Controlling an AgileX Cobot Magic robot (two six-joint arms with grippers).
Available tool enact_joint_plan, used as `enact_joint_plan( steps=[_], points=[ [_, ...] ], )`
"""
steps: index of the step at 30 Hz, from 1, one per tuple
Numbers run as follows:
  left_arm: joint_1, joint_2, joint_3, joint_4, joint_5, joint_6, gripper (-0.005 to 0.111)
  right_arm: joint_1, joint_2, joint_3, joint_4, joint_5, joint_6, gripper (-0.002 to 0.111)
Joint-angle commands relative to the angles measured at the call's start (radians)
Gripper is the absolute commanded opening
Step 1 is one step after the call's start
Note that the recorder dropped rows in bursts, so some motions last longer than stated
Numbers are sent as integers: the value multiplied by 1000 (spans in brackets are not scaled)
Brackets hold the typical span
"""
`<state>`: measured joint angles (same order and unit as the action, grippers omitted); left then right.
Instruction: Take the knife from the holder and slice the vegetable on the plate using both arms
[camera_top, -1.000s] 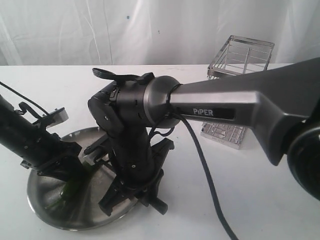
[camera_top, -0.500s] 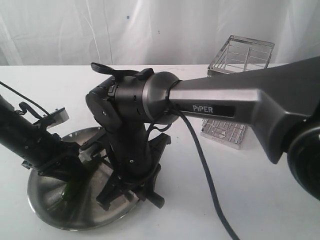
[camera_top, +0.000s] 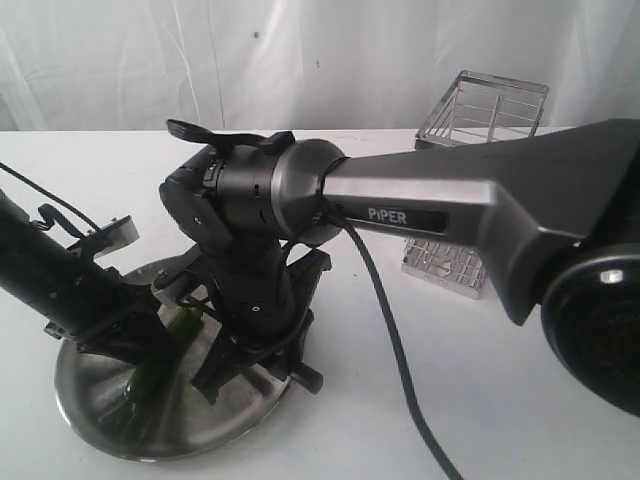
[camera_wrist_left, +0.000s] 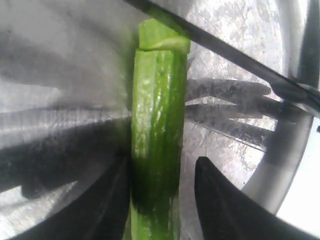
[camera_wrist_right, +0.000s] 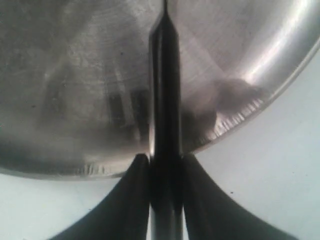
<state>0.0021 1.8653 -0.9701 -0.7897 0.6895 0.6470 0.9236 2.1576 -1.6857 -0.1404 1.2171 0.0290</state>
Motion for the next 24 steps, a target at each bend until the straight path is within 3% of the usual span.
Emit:
enact_joint_plan(
  steps=[1, 15, 24],
  points=[
    [-5, -4, 2, -11, 31, 11, 47, -6, -2, -27, 1, 4, -29, 1],
    [-5, -4, 2, -29, 42, 31, 47, -2, 28, -38, 92, 4, -36, 1],
    [-5, -4, 2, -62, 66, 56, 47, 0, 51, -38, 54, 4, -51, 1]
  ],
)
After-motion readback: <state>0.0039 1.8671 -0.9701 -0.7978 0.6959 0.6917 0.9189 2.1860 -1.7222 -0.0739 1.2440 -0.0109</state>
